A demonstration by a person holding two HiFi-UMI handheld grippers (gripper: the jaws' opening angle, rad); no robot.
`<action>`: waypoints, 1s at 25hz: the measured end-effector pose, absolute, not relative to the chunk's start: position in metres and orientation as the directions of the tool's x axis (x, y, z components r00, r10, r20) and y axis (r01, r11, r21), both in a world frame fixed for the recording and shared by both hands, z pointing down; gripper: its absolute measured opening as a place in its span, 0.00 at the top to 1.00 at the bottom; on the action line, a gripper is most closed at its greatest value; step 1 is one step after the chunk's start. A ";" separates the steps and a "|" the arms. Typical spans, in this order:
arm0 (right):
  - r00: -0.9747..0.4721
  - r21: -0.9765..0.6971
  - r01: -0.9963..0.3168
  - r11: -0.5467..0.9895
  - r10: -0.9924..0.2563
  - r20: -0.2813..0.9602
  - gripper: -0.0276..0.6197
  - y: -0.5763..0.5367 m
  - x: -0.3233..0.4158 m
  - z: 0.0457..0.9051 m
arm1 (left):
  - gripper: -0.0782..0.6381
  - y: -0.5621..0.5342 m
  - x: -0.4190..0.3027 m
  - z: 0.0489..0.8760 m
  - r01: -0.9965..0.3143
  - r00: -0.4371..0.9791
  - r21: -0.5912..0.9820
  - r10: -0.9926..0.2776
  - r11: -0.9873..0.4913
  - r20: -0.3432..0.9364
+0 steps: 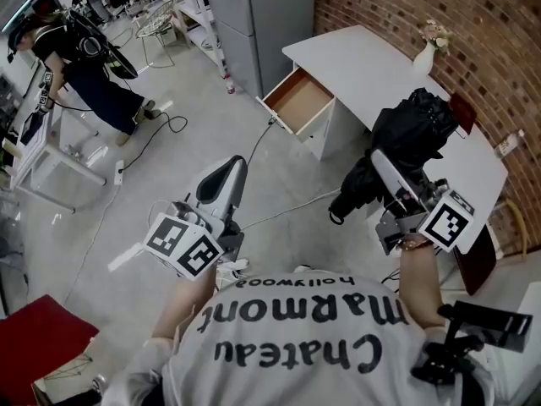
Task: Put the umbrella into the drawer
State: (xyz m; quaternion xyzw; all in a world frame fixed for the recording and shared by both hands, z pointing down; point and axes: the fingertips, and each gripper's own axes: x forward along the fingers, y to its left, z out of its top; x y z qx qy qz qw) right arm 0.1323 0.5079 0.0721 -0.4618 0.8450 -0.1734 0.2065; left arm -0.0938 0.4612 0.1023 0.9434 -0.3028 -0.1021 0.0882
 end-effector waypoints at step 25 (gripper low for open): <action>-0.502 -0.493 -0.737 0.463 -0.863 -0.060 0.51 0.342 0.197 0.124 | 0.87 0.289 -0.010 0.137 -0.512 0.808 0.353 -0.579 -0.783 -0.113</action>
